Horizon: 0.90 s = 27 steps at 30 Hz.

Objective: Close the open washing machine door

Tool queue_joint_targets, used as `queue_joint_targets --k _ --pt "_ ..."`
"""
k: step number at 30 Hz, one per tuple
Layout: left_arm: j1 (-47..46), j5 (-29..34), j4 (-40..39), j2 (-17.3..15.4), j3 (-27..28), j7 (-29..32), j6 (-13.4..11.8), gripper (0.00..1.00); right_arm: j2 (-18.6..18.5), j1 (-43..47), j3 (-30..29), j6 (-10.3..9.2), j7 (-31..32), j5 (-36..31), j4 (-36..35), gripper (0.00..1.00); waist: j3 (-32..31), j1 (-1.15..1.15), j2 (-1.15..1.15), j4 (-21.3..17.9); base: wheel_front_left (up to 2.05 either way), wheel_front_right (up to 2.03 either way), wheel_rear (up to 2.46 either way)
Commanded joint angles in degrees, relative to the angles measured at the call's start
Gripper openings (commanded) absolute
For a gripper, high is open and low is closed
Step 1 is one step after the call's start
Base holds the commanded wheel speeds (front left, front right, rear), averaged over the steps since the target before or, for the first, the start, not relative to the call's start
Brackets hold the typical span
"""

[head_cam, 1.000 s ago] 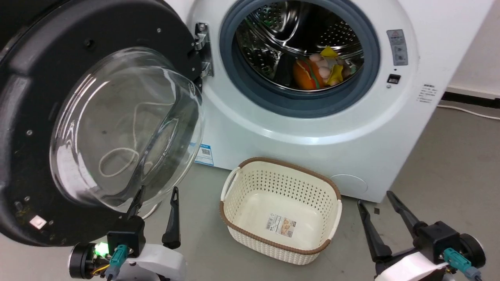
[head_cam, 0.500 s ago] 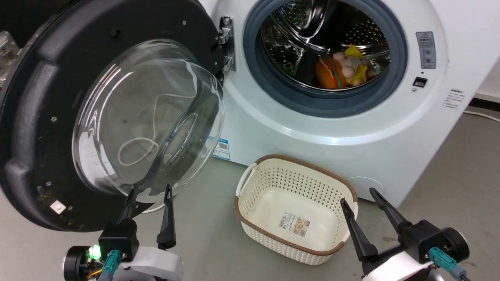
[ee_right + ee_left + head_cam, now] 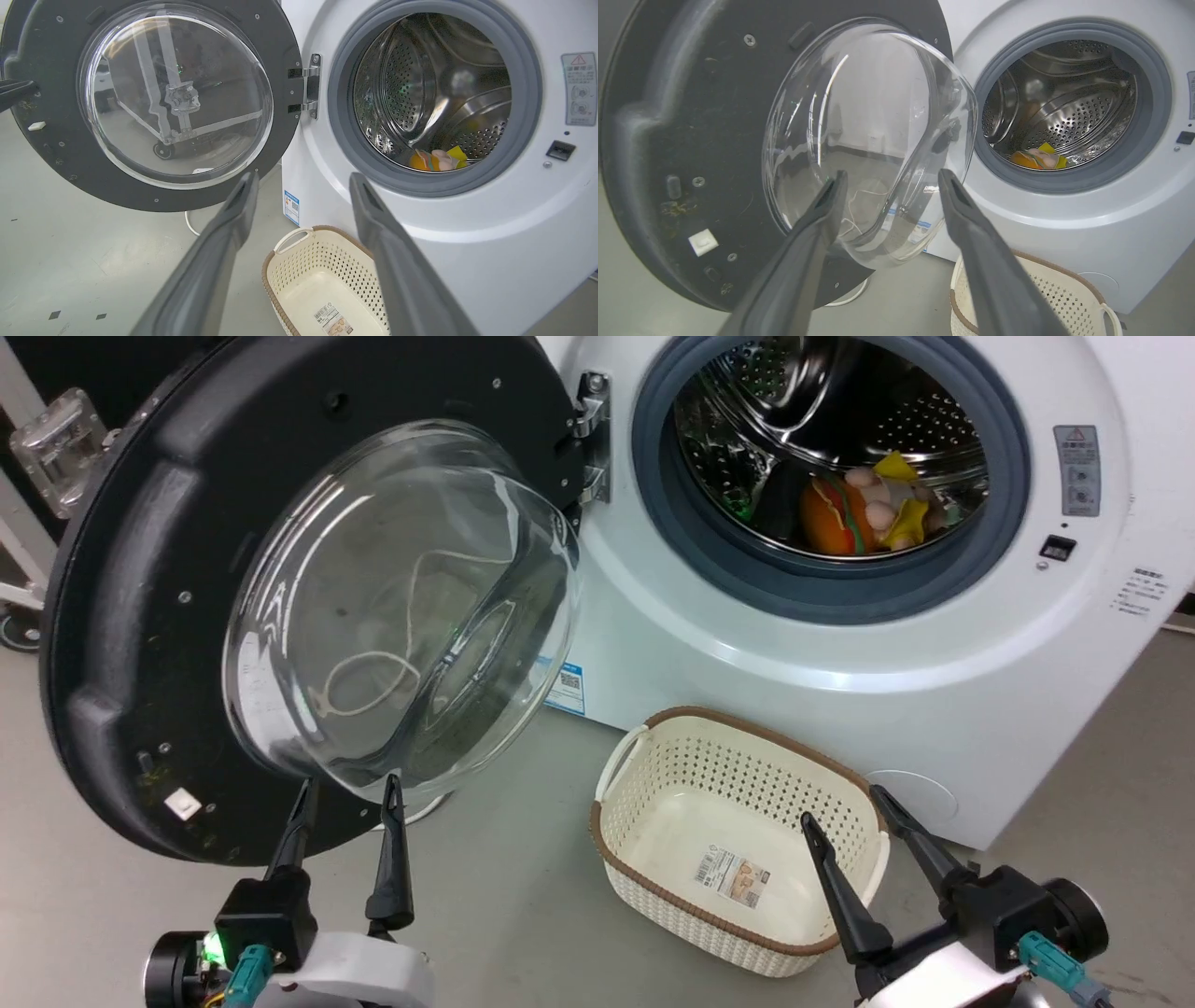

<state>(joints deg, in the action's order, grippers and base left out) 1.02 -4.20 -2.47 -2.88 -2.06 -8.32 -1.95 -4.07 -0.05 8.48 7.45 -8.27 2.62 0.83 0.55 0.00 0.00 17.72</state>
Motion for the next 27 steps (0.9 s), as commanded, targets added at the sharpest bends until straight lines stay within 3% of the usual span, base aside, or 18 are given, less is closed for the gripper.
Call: queue_joint_targets --k 1,4,5,6,7,8,13,19,23,27 --pt "0.6 -0.5 -0.3 0.0 0.1 -0.7 -0.3 1.00 -0.3 -0.5 0.4 0.02 -0.8 0.5 -0.2 1.00 0.0 0.00 0.00 0.6 0.00 0.00 0.00" --pt "0.6 -0.7 -0.2 0.0 0.1 -1.0 -0.2 1.00 -0.3 -0.3 0.4 0.02 -1.0 0.6 -0.2 1.00 0.0 0.00 0.00 1.0 0.00 0.00 0.00" --pt "0.5 -0.9 -0.2 0.0 0.1 -1.2 0.0 0.96 -0.2 -0.2 0.5 0.02 -1.3 0.6 -0.3 1.00 0.0 0.00 0.00 1.5 0.00 0.00 0.00" --pt "0.4 -0.9 -0.3 0.0 0.2 -1.3 0.1 0.48 -0.2 -0.1 0.5 0.02 -1.4 0.6 -0.3 1.00 0.0 0.00 0.00 1.8 0.00 0.00 0.00" --pt "0.4 -0.9 -0.3 0.0 0.2 -1.3 0.1 0.48 -0.2 -0.1 0.5 0.02 -1.4 0.6 -0.3 1.00 0.0 0.00 0.00 1.8 0.00 0.00 0.00" --pt "0.4 -0.9 -0.4 0.0 0.3 -1.6 0.3 0.00 -0.1 0.0 0.3 0.02 -1.6 0.6 -0.4 1.00 0.1 0.00 0.00 2.3 0.00 0.00 0.00" --pt "-0.1 -2.5 -1.5 0.0 1.7 -2.0 1.4 0.00 0.1 0.4 -0.5 0.02 -2.1 0.5 -1.1 1.00 0.6 0.00 0.00 3.2 0.00 0.00 0.00" --pt "-3.4 -6.3 -2.6 -0.7 6.1 -2.8 4.8 0.00 0.2 1.4 -1.3 0.02 -2.8 -0.1 -2.5 1.00 2.1 0.00 0.00 4.7 0.00 0.00 0.00" --pt "-8.3 -11.9 -1.3 -3.3 10.7 -3.1 6.3 0.00 -0.6 1.2 -1.1 0.02 -3.3 -0.4 -3.2 1.00 4.2 0.00 0.00 4.7 0.00 0.00 0.00" --pt "-16.1 -22.0 1.8 -6.5 17.9 -0.1 6.5 0.00 -1.7 0.3 -0.8 0.03 -3.8 -0.2 -3.7 1.00 6.2 0.00 0.00 4.6 0.00 0.00 0.00"
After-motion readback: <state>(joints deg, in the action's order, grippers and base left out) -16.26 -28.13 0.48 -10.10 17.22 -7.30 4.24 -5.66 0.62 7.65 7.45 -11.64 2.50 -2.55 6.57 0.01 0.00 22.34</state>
